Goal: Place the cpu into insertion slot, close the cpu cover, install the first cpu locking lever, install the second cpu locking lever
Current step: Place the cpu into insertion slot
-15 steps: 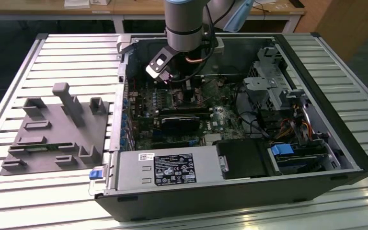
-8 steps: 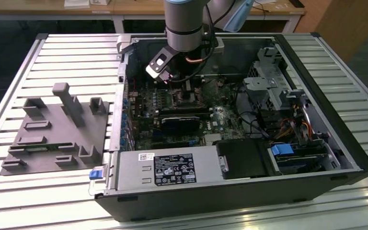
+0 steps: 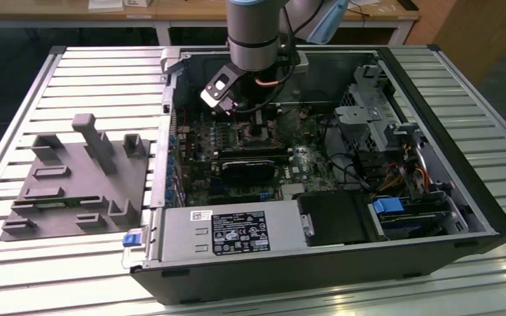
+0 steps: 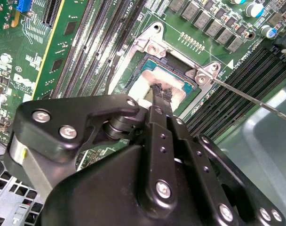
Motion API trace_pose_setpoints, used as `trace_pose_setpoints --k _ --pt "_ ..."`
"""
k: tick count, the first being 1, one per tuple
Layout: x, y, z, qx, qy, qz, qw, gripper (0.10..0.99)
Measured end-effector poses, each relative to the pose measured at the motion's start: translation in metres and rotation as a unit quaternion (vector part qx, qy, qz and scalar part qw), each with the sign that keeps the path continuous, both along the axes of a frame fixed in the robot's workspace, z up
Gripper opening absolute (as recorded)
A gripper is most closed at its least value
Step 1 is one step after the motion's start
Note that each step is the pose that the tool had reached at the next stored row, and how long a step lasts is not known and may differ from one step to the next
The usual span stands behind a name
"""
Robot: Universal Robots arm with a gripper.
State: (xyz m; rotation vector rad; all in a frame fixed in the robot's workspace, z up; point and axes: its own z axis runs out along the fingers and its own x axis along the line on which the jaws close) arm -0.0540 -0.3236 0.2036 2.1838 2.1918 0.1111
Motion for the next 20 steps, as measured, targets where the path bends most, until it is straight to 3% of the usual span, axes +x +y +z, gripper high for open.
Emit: trace_pose_setpoints --k 20 --pt "0.0032 -0.0001 -0.0049 0.0 0.0004 0.0 1.0 0.102"
